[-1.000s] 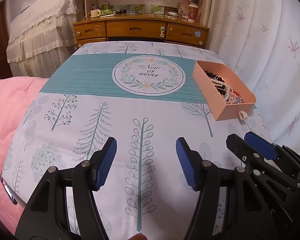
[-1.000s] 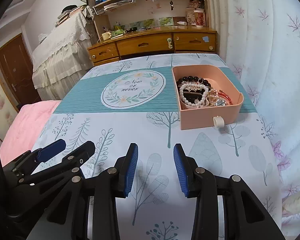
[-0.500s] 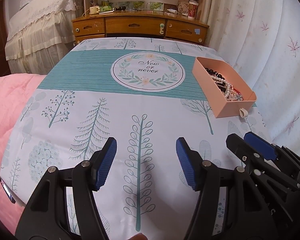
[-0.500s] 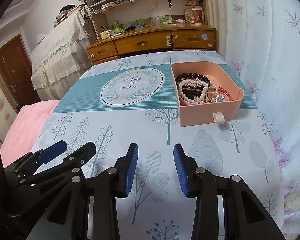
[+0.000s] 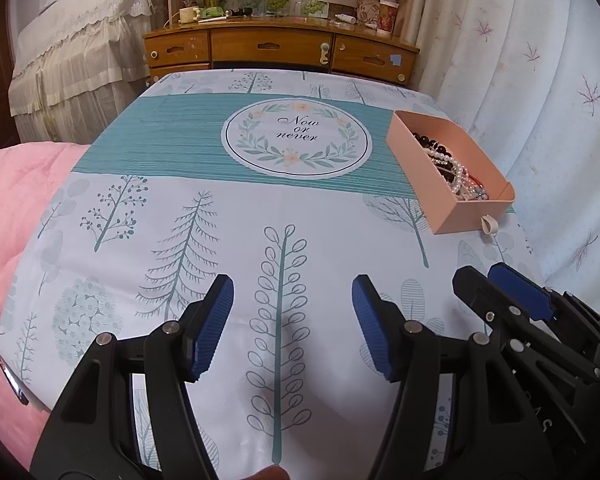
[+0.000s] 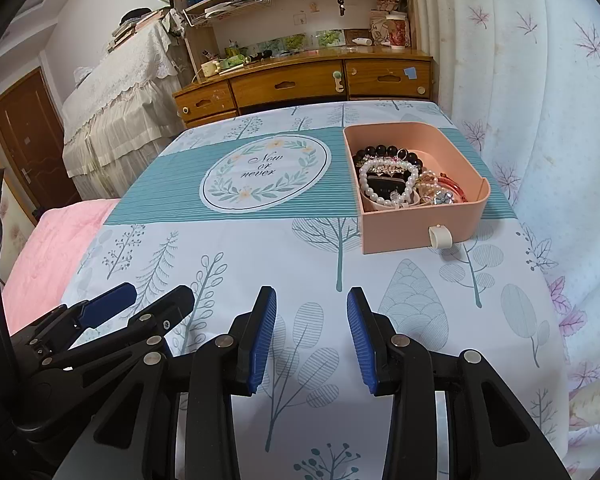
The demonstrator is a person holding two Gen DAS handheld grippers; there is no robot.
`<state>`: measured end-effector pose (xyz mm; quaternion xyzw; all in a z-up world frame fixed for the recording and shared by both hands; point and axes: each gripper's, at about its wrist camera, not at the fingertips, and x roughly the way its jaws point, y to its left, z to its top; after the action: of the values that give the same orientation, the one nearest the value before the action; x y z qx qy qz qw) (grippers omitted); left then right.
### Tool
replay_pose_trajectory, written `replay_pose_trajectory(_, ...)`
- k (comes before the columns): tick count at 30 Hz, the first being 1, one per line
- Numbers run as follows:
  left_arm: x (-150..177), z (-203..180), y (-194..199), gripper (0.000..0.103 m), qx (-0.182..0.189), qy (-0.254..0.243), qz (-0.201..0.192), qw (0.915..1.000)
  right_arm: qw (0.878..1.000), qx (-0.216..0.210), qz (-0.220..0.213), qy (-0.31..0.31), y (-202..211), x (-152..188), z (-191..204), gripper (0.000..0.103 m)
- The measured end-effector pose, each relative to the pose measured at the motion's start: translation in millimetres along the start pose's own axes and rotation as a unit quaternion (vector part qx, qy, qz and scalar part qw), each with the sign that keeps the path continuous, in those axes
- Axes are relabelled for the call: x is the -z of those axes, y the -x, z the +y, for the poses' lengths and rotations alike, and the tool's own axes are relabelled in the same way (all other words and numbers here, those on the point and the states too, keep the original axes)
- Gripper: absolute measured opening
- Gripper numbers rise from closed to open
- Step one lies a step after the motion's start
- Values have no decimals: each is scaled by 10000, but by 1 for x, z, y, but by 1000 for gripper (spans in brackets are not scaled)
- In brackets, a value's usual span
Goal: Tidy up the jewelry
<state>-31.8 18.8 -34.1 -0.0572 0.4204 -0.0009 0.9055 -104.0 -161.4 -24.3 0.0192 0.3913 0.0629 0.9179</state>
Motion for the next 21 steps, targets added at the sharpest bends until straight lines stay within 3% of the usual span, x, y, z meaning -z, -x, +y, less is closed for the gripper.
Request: replay_pose_trajectory(21, 3, -2, -6, 59, 16, -47, 86, 10000, 9999, -94, 41, -55, -10, 4, -3, 37)
